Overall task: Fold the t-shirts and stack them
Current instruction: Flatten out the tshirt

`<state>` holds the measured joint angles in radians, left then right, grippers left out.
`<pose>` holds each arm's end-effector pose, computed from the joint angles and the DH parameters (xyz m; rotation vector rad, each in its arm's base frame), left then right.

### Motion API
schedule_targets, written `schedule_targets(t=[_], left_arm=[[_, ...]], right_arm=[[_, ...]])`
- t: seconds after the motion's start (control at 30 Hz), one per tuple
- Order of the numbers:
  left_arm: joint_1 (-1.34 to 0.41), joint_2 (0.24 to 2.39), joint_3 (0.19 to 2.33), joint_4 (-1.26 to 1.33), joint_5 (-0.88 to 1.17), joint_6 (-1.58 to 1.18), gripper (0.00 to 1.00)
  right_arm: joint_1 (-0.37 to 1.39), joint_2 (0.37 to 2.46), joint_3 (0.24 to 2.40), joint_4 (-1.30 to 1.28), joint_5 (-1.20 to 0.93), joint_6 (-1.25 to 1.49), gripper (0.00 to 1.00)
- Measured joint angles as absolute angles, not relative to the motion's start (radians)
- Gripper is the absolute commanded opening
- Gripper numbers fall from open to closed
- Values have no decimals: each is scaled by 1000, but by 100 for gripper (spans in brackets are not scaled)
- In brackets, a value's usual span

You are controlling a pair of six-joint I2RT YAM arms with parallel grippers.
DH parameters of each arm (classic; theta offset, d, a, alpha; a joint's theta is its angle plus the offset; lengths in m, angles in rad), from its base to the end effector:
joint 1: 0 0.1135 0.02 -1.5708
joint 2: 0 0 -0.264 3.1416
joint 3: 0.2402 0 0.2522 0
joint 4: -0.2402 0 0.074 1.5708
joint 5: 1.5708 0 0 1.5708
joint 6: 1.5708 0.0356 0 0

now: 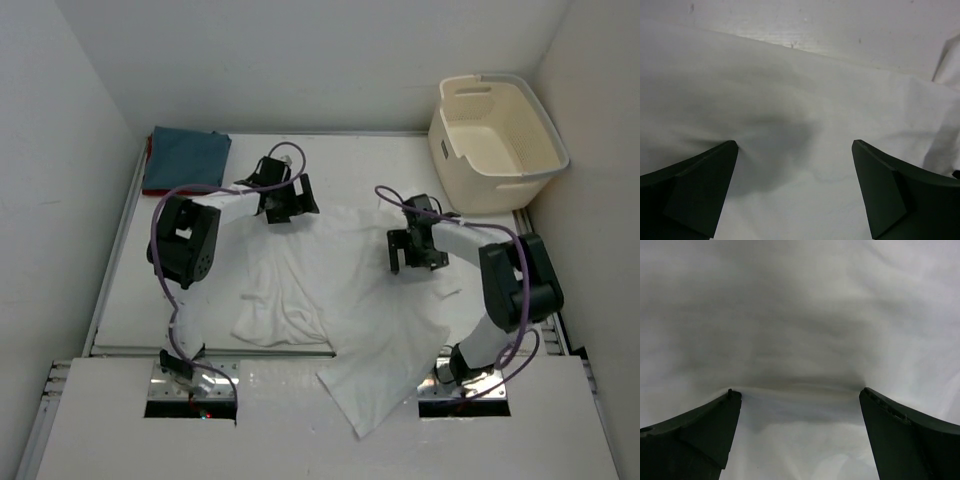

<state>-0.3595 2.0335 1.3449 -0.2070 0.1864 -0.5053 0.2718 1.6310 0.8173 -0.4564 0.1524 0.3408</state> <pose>0.4032 -0.1586 0.1553 -0.1019 2.5406 -0.5895 0.2712 0.0700 0.1359 0.1294 2.8059 -0.0762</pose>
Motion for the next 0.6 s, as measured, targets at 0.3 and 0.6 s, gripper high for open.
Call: schedule_targets(t=[0.3, 0.6], left_arm=[[-216, 2220, 1626, -247, 203, -476, 100], [-149, 2492, 2115, -409, 182, -368, 100]], right_arm=[[239, 1998, 1254, -361, 96, 260, 99], [237, 2327, 1760, -352, 100, 181, 99]])
